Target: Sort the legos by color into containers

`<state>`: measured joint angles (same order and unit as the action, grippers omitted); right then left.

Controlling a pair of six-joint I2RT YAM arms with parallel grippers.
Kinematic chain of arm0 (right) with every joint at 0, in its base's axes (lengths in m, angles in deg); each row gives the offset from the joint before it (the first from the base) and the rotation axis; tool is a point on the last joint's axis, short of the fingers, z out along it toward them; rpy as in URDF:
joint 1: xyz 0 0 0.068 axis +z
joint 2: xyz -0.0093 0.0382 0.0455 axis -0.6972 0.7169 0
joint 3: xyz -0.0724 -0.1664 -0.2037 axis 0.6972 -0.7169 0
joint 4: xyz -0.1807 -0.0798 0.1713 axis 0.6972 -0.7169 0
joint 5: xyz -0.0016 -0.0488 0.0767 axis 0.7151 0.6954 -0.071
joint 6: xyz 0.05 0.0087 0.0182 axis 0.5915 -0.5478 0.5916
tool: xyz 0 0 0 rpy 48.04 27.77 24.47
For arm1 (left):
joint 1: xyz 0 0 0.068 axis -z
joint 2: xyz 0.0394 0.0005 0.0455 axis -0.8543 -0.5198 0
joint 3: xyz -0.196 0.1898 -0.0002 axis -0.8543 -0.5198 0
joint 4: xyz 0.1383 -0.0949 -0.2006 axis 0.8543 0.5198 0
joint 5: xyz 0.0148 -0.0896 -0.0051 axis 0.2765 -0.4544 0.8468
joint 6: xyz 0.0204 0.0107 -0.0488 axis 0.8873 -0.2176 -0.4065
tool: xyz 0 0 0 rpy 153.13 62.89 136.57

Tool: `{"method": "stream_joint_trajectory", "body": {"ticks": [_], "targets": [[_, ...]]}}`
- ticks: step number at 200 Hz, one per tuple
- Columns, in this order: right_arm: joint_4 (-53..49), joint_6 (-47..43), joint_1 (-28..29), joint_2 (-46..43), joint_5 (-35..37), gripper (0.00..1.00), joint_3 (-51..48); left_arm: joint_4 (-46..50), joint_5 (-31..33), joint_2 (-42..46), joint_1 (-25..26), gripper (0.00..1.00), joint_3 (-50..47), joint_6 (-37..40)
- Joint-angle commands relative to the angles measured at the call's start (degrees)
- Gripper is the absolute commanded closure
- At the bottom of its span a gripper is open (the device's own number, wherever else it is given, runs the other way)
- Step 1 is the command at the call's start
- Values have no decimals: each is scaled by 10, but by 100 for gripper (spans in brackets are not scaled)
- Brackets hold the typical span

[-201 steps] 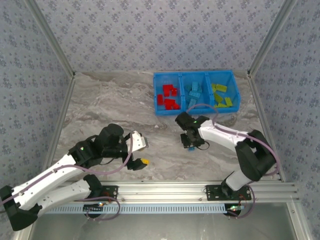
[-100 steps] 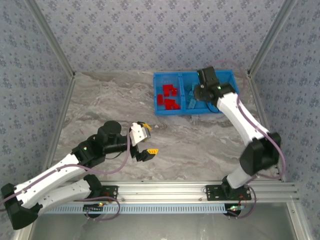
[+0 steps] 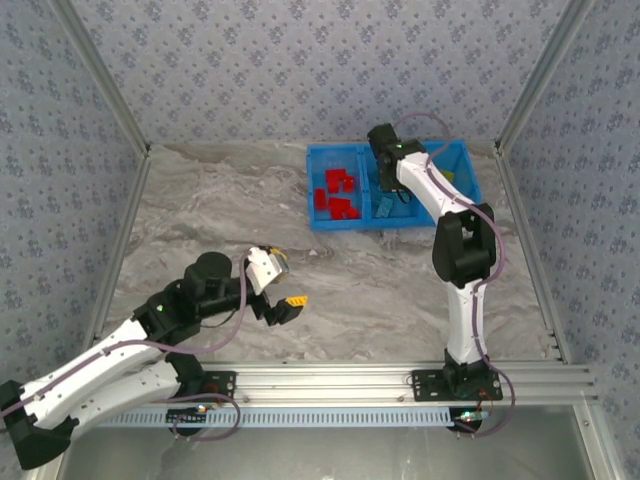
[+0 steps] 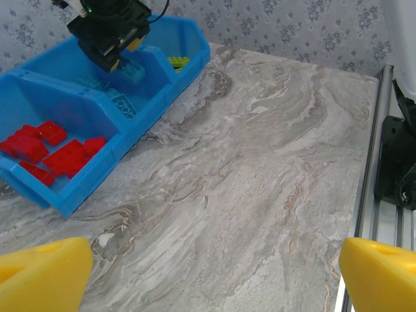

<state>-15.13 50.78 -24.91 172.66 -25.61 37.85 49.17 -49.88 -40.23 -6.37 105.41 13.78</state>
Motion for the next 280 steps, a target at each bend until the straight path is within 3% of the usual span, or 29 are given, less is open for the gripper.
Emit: {"method": "stream_joint_trajectory", "body": {"ticks": [1,34,55,72,84,132,150,164,186,199,227,235,250,257,274,280], "targets": [[-29,1,11,-15,29,44,8,-15,11,2,6,2,-3,-16],[-38,4,20,-63,12,45,3,-16,46,-7,6,2,0,-31],[-14,19,20,-143,-18,45,-55,-31,145,-7,5,1,-8,-77],[37,26,20,-237,-39,44,-141,-48,255,-8,0,1,-20,-111],[77,24,21,-312,-45,43,-213,-56,299,-7,-13,1,-31,-108],[286,-47,14,-595,-15,21,-556,-161,363,-1,-140,1,-112,-62],[372,-82,2,-658,8,19,-670,-207,387,-11,-190,1,-141,-42],[459,-110,-6,-684,42,19,-751,-239,369,-27,-230,1,-162,-16],[628,-149,-36,-682,59,16,-866,-289,356,-66,-277,1,-188,-1],[694,-141,-81,-657,20,14,-900,-334,338,-99,-306,1,-206,-4],[816,-178,-149,-531,-39,11,-915,-417,287,-177,-382,1,-229,-24],[792,-162,-153,-512,-49,11,-895,-451,264,-204,-407,1,-235,-28],[942,-179,-154,-472,-67,8,-922,-486,228,-257,-445,1,-227,-40],[948,-194,-150,-452,-71,6,-914,-487,204,-280,-460,1,-213,-37],[1085,-214,-180,-323,-140,0,-907,-566,160,-344,-486,1,-198,-30],[1041,-205,-189,-338,-155,0,-901,-590,149,-368,-495,1,-193,-30]]}}
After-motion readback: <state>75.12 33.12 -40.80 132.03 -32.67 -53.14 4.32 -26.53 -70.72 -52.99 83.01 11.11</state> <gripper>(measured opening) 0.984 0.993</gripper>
